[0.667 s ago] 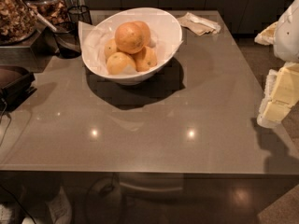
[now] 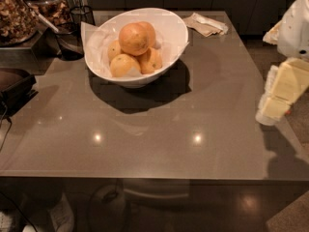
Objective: Pick orange from white bowl
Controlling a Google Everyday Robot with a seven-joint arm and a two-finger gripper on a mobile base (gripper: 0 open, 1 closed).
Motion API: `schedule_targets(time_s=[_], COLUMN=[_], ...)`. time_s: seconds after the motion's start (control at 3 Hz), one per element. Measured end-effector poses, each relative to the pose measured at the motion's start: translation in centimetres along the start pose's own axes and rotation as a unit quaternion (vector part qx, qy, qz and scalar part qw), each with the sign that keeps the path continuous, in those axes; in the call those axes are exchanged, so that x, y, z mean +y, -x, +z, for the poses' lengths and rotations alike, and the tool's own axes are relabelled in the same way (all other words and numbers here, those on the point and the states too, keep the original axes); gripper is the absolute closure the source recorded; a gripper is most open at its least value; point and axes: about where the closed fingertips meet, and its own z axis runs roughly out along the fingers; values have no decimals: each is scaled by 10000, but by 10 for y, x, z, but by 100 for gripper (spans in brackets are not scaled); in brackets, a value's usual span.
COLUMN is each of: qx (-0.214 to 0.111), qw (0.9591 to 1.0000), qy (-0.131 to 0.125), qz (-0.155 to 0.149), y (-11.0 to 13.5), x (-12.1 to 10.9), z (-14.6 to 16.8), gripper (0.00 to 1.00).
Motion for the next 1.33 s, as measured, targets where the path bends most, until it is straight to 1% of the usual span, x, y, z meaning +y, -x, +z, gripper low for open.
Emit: schedule_targets(time_s=[0.33, 0.67, 1.0, 1.33], qx=[94, 46, -69, -399], qw=[9984, 9949, 9938, 9926], qy=[-16, 71, -1, 140], qz=[560, 1004, 1110, 1137], y=[31, 75, 87, 119], x=[-31, -51, -55, -51], z=[3, 9, 8, 10], gripper=[0, 0, 0, 0])
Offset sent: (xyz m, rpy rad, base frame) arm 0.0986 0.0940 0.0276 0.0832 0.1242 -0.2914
